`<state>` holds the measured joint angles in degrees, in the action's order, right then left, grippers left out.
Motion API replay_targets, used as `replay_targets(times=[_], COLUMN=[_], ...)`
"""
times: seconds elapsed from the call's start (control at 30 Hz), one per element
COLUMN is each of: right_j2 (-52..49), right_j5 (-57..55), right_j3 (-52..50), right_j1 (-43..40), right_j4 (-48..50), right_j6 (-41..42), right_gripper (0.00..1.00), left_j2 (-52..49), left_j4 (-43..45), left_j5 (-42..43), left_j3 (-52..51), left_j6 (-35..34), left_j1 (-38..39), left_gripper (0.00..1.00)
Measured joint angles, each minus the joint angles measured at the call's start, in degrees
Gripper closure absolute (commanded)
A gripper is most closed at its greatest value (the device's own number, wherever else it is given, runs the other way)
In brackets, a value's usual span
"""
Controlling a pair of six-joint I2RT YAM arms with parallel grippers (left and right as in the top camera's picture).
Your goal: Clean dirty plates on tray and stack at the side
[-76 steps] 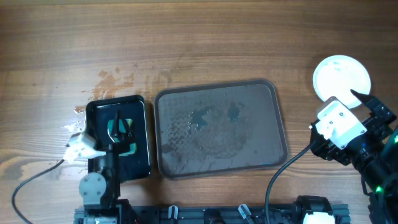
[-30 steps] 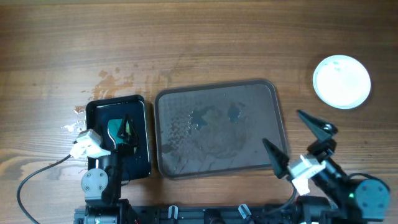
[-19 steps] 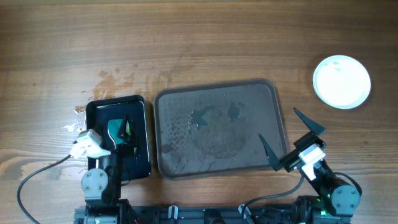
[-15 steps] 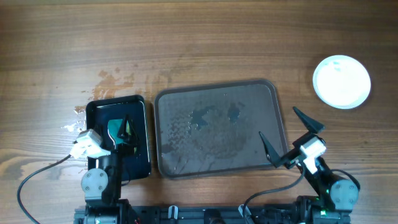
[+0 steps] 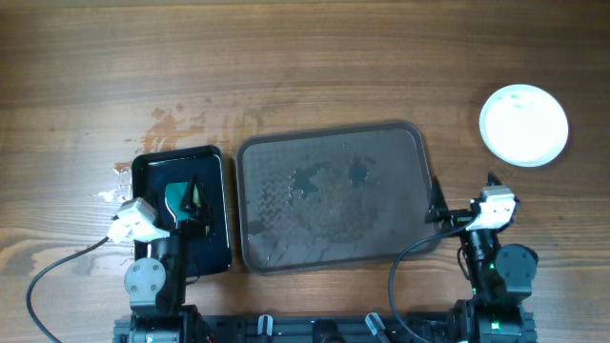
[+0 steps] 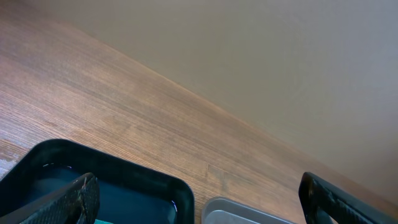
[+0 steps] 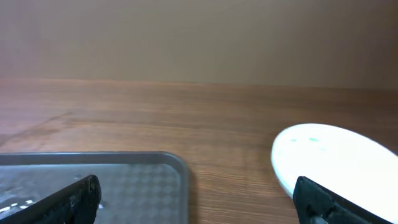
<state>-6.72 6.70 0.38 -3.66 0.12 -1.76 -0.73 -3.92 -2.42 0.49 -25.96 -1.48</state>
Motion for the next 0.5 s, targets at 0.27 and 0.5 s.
replay_targets(times=[0.27,0.5], right_j2=[0.00,0.00], right_j5=[-2.27,-2.29], right_j3=[0.00,0.00], right_j1=[0.00,0.00], right_j4=[-0.13,-0.13], right_j6=[-1.99,-2.21], right_gripper=[0.00,0.00], left_j2=[0.00,0.00], left_j4=[0.00,0.00], left_j5=[0.00,0.00], left_j3=[-0.02,-0.02], left_j6=[0.02,0.02], left_j1=[0.00,0.00], left_gripper=[0.00,0.00])
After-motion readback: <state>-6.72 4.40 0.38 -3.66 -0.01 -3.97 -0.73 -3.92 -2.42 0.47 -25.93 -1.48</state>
